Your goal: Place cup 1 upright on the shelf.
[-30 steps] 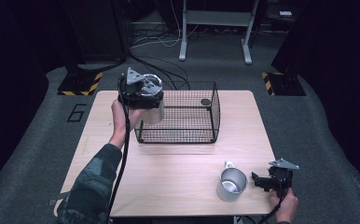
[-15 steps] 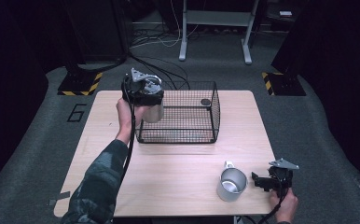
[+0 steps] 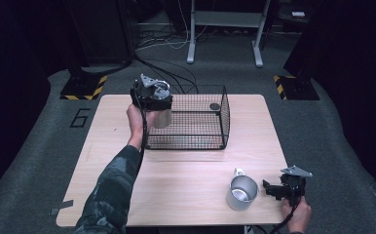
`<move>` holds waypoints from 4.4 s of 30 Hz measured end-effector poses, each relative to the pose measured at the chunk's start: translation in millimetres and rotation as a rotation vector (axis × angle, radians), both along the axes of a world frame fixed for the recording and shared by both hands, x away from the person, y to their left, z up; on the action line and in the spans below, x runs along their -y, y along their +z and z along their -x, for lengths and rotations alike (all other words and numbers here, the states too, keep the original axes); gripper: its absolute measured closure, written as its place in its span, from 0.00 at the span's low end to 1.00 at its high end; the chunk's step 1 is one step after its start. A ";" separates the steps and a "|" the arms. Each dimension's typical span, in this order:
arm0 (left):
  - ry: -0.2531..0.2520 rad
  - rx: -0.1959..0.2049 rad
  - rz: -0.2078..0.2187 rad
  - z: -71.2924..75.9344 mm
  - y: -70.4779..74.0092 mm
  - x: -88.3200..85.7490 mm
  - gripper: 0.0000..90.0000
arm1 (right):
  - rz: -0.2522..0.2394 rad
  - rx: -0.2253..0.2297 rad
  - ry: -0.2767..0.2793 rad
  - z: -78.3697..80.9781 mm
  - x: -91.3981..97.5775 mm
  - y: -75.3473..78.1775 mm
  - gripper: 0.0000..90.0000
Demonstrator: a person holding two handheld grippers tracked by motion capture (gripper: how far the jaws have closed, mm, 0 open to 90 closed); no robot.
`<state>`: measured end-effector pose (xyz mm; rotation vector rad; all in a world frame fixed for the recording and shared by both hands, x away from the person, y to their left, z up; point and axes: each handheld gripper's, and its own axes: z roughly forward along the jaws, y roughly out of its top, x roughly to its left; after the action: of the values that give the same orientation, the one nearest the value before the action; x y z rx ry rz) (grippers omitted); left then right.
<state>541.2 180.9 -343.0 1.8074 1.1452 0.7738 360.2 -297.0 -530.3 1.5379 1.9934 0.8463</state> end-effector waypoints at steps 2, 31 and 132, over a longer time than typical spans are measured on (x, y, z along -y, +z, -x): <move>0.001 -0.013 0.001 -1.5 -4.7 0.6 0.04 | 0.000 0.000 0.000 0.0 0.0 0.0 0.00; 0.003 -0.081 -0.039 -6.4 -48.1 22.4 0.04 | 0.002 0.001 0.000 0.1 -0.1 0.0 0.00; -0.240 -0.077 -0.127 118.7 -8.0 -30.8 0.00 | 0.001 0.001 0.002 -0.1 -0.5 0.0 0.00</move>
<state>422.4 211.6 -351.0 2.0520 0.9215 0.6525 360.3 -296.5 -530.3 1.5345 1.9946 0.8462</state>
